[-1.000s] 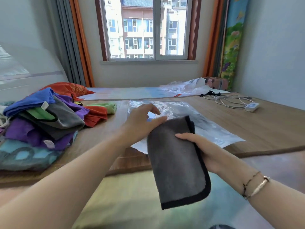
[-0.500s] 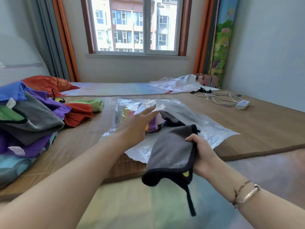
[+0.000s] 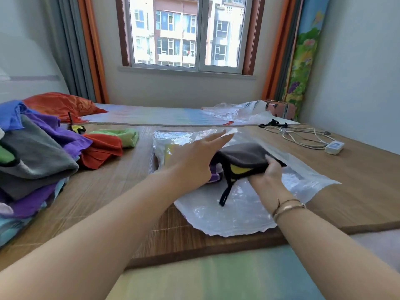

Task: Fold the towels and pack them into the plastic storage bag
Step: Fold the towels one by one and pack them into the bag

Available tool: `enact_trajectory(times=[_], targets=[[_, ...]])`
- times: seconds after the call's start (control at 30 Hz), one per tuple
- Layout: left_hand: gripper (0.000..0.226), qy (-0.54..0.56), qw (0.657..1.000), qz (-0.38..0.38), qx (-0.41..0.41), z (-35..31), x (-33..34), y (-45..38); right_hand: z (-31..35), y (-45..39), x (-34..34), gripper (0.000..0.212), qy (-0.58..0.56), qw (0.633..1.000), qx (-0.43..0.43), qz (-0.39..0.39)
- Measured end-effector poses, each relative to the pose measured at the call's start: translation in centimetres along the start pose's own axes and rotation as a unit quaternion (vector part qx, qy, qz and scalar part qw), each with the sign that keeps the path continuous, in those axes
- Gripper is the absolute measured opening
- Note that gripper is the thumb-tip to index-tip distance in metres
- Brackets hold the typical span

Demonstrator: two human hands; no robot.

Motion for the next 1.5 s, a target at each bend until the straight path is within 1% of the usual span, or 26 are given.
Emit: enact_trajectory(times=[0.03,0.07,0.13,0.17,0.2,0.27,0.3,0.37,0.47,0.5,0.57,0.63,0.73,0.83,0.9,0.97,1.07,1.13,1.2,1.27,1.33,1.47,1.5], targets=[[0.090,-0.005,1.000,0.002,-0.003,-0.1,0.1,0.0,0.0,-1.6,0.3,0.042,0.021,1.000,-0.003,0.013],[0.088,-0.012,1.000,0.000,-0.008,-0.2,0.1,0.0,-0.3,-2.7,0.3,0.046,0.082,0.996,0.019,0.030],[0.085,-0.025,1.000,0.000,-0.019,-0.3,0.0,0.1,-1.4,-3.3,-0.2,0.057,0.181,0.977,0.104,0.048],[0.084,-0.031,0.999,0.003,-0.022,-0.3,-0.1,0.1,-1.9,-3.0,-0.6,0.059,0.194,0.971,0.132,0.047],[0.084,-0.038,0.999,0.009,-0.024,-0.4,-0.1,0.3,-2.1,-2.2,-1.0,0.056,0.206,0.968,0.138,0.040],[0.082,-0.056,0.998,0.022,-0.027,-0.4,0.1,0.6,-2.0,-1.3,-1.4,0.047,0.229,0.964,0.127,0.049],[0.082,-0.064,0.997,0.028,-0.030,-0.4,0.1,0.8,-1.7,-1.0,-1.7,0.046,0.225,0.965,0.123,0.053],[0.085,-0.077,0.996,0.035,-0.032,-0.3,0.4,1.1,-0.8,0.2,-2.2,0.050,0.220,0.967,0.115,0.057],[0.092,-0.096,0.994,0.048,-0.028,-0.1,0.8,1.8,0.7,4.0,-2.2,0.051,0.258,0.954,0.111,0.105],[0.093,-0.098,0.993,0.053,-0.030,-0.1,0.7,2.2,1.1,5.3,-2.2,0.048,0.278,0.946,0.110,0.123],[0.093,-0.096,0.993,0.065,-0.037,0.1,0.6,3.2,2.0,8.1,-2.2,0.033,0.314,0.931,0.101,0.157],[0.087,-0.077,0.994,0.073,-0.035,0.7,0.4,4.3,2.9,11.1,-1.6,0.018,0.363,0.904,0.085,0.208],[0.073,-0.011,0.997,0.064,-0.043,2.4,-0.2,6.2,4.0,14.9,0.0,0.015,0.403,0.867,0.048,0.288],[0.056,0.001,0.996,0.063,-0.068,4.2,-2.0,8.4,3.9,17.6,2.6,0.012,0.383,0.858,0.013,0.343],[0.051,-0.006,0.995,0.050,-0.089,6.1,-3.7,10.0,2.9,18.8,4.8,0.011,0.367,0.854,0.002,0.368],[0.046,-0.019,0.993,0.030,-0.117,8.6,-5.7,11.4,1.1,19.7,7.3,0.012,0.355,0.851,-0.003,0.388],[0.036,-0.067,0.985,-0.006,-0.156,12.9,-9.0,13.6,-2.5,20.8,11.2,0.009,0.344,0.845,0.000,0.409],[0.034,-0.084,0.977,-0.043,-0.189,15.9,-11.3,14.8,-5.3,21.4,13.9,0.007,0.354,0.833,-0.011,0.425],[0.033,-0.088,0.967,-0.098,-0.216,18.8,-13.3,16.0,-8.3,22.0,16.7,0.009,0.388,0.803,-0.059,0.448],[0.035,-0.093,0.954,-0.148,-0.243,21.3,-14.9,17.0,-11.3,22.5,19.4,0.015,0.435,0.750,-0.135,0.479],[0.038,-0.104,0.940,-0.180,-0.270,23.7,-16.0,17.7,-14.1,23.0,22.0,0.025,0.453,0.699,-0.196,0.518],[0.052,-0.086,0.931,-0.194,-0.296,27.3,-16.9,18.3,-19.2,23.7,25.5,0.056,0.455,0.616,-0.245,0.594],[0.055,-0.079,0.931,-0.192,-0.299,27.9,-16.8,18.3,-20.2,23.9,26.2,0.065,0.454,0.604,-0.250,0.605]])
Point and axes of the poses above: each hand's wrist, its own y-axis away from the middle knuckle, its own x-axis out of the palm, z = x × y, the point moved 3 cm from there along -y, towards the middle knuckle, and after that the axes turned 15 degrees about -x, right-handed, at the moved point
